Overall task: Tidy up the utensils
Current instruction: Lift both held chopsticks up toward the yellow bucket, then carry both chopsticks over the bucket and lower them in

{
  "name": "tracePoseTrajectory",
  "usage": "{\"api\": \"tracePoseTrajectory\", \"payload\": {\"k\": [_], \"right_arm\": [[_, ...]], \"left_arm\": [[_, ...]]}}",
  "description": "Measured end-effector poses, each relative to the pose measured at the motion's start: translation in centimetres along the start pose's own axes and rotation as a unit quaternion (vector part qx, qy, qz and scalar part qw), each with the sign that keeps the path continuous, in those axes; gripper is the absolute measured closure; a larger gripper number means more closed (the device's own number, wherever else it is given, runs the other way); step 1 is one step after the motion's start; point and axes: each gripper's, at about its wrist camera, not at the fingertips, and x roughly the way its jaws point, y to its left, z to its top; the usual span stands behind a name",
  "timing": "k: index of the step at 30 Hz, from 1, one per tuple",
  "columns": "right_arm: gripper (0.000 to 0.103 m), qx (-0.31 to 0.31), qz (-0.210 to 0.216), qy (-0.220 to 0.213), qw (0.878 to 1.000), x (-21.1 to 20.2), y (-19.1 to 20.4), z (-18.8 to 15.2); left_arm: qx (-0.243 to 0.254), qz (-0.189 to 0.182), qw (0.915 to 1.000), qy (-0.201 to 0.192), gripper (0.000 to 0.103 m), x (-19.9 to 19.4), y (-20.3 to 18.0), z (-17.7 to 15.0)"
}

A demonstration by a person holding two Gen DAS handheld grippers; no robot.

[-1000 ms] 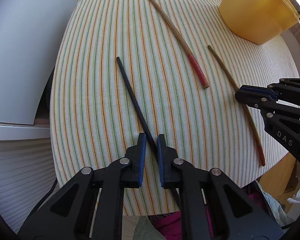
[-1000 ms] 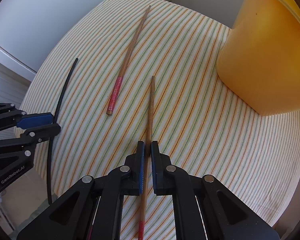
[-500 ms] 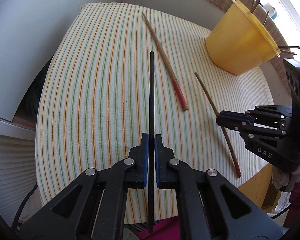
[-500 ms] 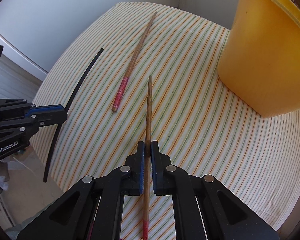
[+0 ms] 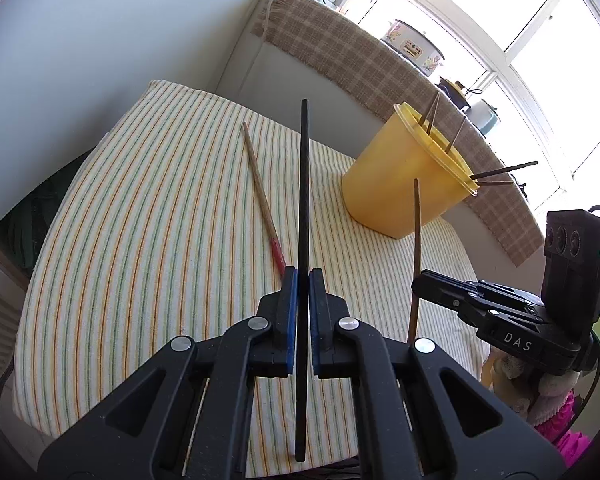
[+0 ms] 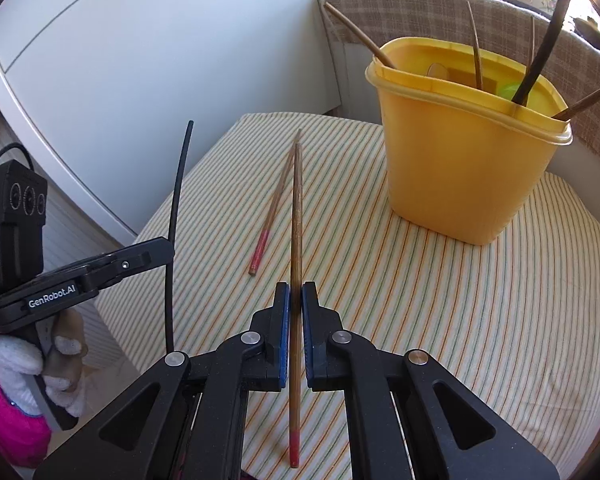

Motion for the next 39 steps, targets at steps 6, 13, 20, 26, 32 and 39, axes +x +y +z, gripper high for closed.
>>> {"api": "tracePoseTrajectory", "payload": {"k": [6,13,20,26,32,39], "right_arm": [[0.098,0.019,0.006,-0.059,0.998,-2.8,-1.0,-0.3],[0.098,-0.006,-0.025,-0.119,0.993,-6.0,-0.4,0.5],[0.098,-0.028,-0.047,-0.148,0.987,-8.2,0.5,1.0],[0.098,-0.026,-0.048,-0.165,0.985,-9.8,0.0,1.7],[0.098,-0.025,-0.049,-0.191,0.980,-12.7,-0.4,2.3],[0.098,-0.032,-0.051,-0.224,0.973,-15.6,-0.6,4.1]], "left_arm": [[0.002,-0.015,0.9981,-0.060,0.100,-1.8,-2.0,0.4],[0.035,-0.025,0.9943,-0.098,0.100,-3.0,-4.8,1.9],[0.055,-0.033,0.9918,-0.110,0.100,-3.5,-6.5,2.8],[0.064,-0.044,0.9901,-0.117,0.100,-4.0,-7.6,3.6],[0.075,-0.056,0.9872,-0.129,0.100,-4.5,-8.9,4.6],[0.086,-0.068,0.9823,-0.152,0.100,-5.4,-10.7,6.5]]}}
